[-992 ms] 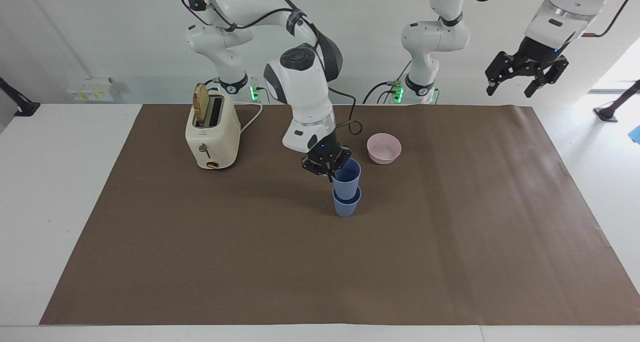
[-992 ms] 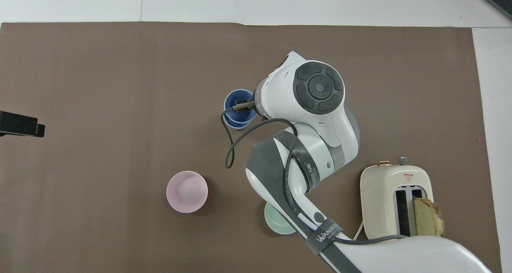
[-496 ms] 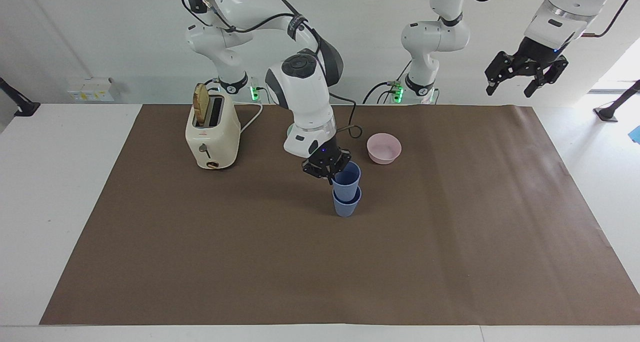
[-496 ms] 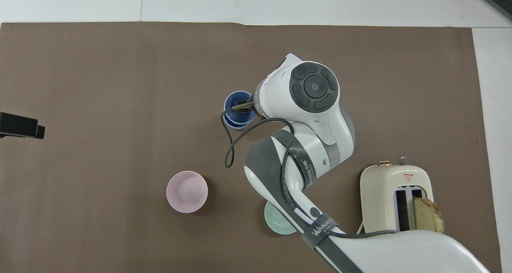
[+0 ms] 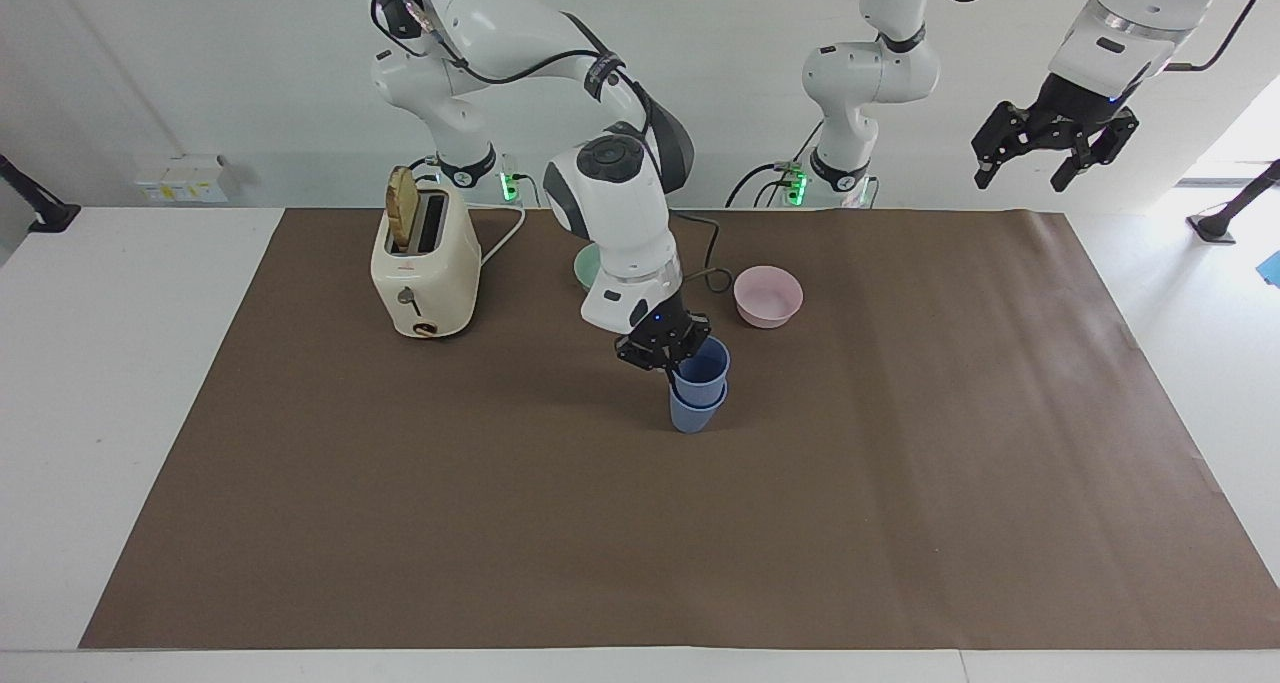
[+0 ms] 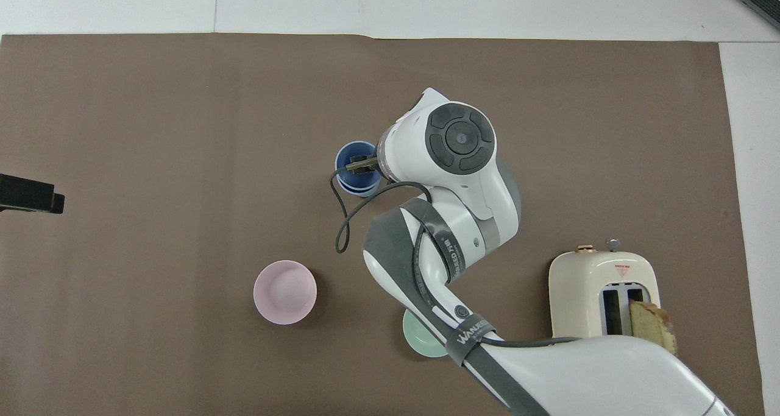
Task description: Stack blue cups with both arms
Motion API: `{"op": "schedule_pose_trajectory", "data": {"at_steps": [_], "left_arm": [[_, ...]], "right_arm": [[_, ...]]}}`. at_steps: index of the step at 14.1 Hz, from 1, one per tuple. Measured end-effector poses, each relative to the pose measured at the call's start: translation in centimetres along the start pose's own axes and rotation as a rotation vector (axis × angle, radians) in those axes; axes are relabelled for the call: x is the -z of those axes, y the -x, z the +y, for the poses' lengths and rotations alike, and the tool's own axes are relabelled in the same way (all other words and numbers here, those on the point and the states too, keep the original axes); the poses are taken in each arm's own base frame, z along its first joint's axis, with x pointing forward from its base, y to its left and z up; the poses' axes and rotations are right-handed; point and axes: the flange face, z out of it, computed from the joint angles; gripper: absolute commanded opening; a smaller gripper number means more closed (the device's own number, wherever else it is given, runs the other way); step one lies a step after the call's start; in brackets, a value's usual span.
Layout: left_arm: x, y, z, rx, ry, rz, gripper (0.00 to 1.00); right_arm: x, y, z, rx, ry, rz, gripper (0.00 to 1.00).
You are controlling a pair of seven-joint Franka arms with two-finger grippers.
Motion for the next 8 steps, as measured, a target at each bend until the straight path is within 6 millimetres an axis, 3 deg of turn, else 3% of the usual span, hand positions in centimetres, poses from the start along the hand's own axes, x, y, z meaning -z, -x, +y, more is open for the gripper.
{"op": "schedule_pose_trajectory", "data": {"at_steps": [4, 5, 6, 8], "left_arm": [[0.03, 0.02, 0.00, 0.000, 0.000, 0.001, 1.00], [0.03, 0.02, 0.00, 0.000, 0.000, 0.001, 1.00], [0.03, 0.02, 0.00, 0.000, 0.000, 0.001, 1.00], [0.03, 0.02, 0.00, 0.000, 0.000, 0.001, 1.00]], "right_arm": [[-0.41, 0.17, 0.22, -0.002, 0.005, -0.011, 0.00], [-0.59, 0.24, 0.29, -0.003, 0.006, -0.015, 0.14], [-0.77, 0.31, 0.40, -0.004, 0.008, -0.018, 0.41], [-0.90, 0.35, 0.52, -0.005, 0.009, -0.021, 0.51]]}}
